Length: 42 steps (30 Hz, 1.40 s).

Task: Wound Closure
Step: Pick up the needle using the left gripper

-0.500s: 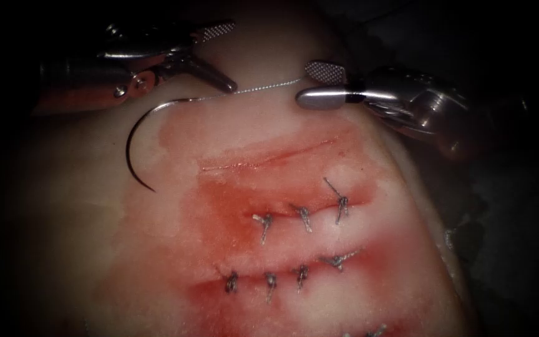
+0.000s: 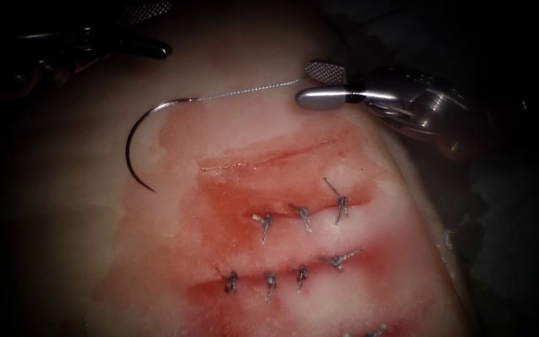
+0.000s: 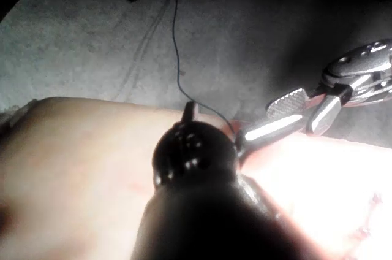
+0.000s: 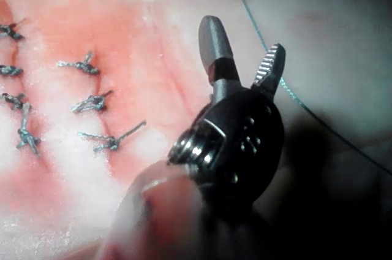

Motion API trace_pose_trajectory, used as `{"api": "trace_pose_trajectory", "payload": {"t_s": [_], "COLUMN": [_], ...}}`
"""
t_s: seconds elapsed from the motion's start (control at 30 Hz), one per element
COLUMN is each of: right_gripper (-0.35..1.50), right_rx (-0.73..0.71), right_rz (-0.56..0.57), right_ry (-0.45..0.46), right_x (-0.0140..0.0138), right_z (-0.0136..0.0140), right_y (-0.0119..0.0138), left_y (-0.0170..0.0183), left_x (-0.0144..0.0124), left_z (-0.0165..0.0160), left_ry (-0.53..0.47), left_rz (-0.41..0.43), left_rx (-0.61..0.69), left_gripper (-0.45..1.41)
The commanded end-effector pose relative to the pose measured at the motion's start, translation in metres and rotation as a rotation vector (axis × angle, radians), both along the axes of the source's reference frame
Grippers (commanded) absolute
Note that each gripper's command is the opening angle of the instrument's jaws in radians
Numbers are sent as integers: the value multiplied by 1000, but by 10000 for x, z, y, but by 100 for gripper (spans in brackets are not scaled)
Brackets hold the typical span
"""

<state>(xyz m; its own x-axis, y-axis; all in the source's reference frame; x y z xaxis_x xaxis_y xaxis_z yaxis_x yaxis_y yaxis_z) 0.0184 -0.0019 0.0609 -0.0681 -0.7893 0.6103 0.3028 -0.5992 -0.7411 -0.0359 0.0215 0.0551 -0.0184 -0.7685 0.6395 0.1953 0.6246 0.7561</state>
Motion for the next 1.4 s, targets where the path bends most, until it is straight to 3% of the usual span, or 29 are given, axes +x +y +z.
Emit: {"api": "trace_pose_trajectory", "payload": {"t_s": [0.03,0.07,0.1,0.13,0.27,0.3,0.37,0.53,0.67,0.73,0.77,0.87,0.9,1.0,1.03,1.1,1.23,1.27,1.33,1.4], "right_gripper": [111,111,111,111,111,111,111,111,111,111,111,111,111,111,111,111,111,111,111,111], "right_rx": [0,0,0,0,0,0,0,0,0,0,0,0,0,0,0,0,0,0,0,0], "right_rz": [0,0,0,0,0,0,0,0,0,0,0,0,0,0,0,0,0,0,0,0], "right_ry": [3,3,3,3,3,3,3,3,3,3,3,3,3,3,3,3,3,3,3,3], "right_x": [7,7,7,7,7,7,7,7,7,7,7,7,7,7,7,7,7,7,7,7], "right_z": [5,5,5,5,5,5,5,5,5,5,5,5,5,5,5,5,5,5,5,5], "right_y": [-2,-2,-2,-2,-2,-2,-2,-2,-2,-2,-2,-2,-2,-2,-2,-2,-2,-2,-2,-2], "left_y": [9,9,7,7,4,1,-3,-28,-45,-58,-70,-83,-87,-91,-92,-92,-92,-92,-90,-90], "left_x": [-6,-6,-6,-6,-7,0,5,25,30,33,34,33,31,26,26,25,29,29,31,32], "left_z": [3,2,0,0,-2,-1,0,12,27,42,55,69,75,79,78,79,84,84,84,84], "left_ry": [18,71,193,193,405,433,457,654,728,762,770,774,773,780,803,942,1109,1109,1134,1134], "left_rz": [14,15,28,28,93,138,143,68,-2,5,-18,-31,-35,-8,-1,19,19,19,13,13], "left_rx": [-2,1,0,0,109,127,156,295,403,407,469,513,516,518,521,519,484,484,471,471], "left_gripper": [126,132,139,139,139,129,124,99,97,92,74,70,60,6,-7,-24,6,6,37,43]}}
